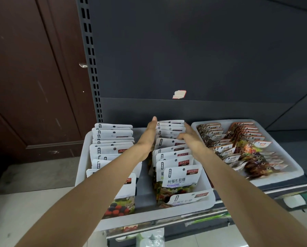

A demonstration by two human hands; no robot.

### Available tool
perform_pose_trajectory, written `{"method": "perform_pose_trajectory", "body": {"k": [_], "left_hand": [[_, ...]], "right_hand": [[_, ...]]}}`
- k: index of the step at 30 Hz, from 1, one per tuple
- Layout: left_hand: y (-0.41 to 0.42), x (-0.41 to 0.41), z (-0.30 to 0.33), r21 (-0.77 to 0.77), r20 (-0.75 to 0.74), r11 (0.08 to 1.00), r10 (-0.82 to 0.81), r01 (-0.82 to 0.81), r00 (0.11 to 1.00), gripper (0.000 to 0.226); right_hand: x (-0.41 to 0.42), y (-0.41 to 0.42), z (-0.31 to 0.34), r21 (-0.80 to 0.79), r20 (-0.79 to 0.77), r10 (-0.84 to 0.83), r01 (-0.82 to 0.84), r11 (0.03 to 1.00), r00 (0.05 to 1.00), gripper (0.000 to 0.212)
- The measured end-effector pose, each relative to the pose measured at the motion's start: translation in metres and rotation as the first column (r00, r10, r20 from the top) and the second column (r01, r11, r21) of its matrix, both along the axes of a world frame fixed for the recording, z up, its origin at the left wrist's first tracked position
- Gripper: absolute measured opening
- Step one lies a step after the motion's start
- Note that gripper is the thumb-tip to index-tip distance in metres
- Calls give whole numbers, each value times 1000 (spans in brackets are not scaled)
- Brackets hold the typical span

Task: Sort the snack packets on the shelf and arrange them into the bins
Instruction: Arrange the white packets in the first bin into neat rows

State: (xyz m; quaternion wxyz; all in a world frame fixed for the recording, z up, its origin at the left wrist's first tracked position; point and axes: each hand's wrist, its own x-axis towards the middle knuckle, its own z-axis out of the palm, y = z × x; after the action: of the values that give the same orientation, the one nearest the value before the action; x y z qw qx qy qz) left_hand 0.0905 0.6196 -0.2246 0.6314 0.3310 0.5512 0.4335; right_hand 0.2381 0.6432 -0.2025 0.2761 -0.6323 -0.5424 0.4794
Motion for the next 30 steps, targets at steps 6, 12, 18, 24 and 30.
{"method": "perform_pose_trajectory", "body": {"k": [6, 12, 18, 24, 30], "left_hand": [[-1, 1, -6, -19, -74, 999, 40, -42, 996, 72], [0, -1, 2, -61, -358, 998, -16, -7, 933, 49], [-2, 5, 0, -183, -293, 978, -149, 97, 944, 62], [-7, 12, -4, -132, -164, 988, -98, 77, 982, 48], [-18, 6, -1, 11, -188, 997, -76, 80, 979, 40]], "right_hand": [[15, -26, -9, 217, -80, 20, -2, 976, 997, 39], [8, -1, -6, 164, 327, -72, 18, 986, 942, 38], [12, -7, -11, 63, 292, 16, -36, 997, 956, 43], [9, -19, -13, 73, 214, -34, 18, 997, 976, 42], [13, -33, -4, 264, 53, -53, 37, 964, 997, 25]]}}
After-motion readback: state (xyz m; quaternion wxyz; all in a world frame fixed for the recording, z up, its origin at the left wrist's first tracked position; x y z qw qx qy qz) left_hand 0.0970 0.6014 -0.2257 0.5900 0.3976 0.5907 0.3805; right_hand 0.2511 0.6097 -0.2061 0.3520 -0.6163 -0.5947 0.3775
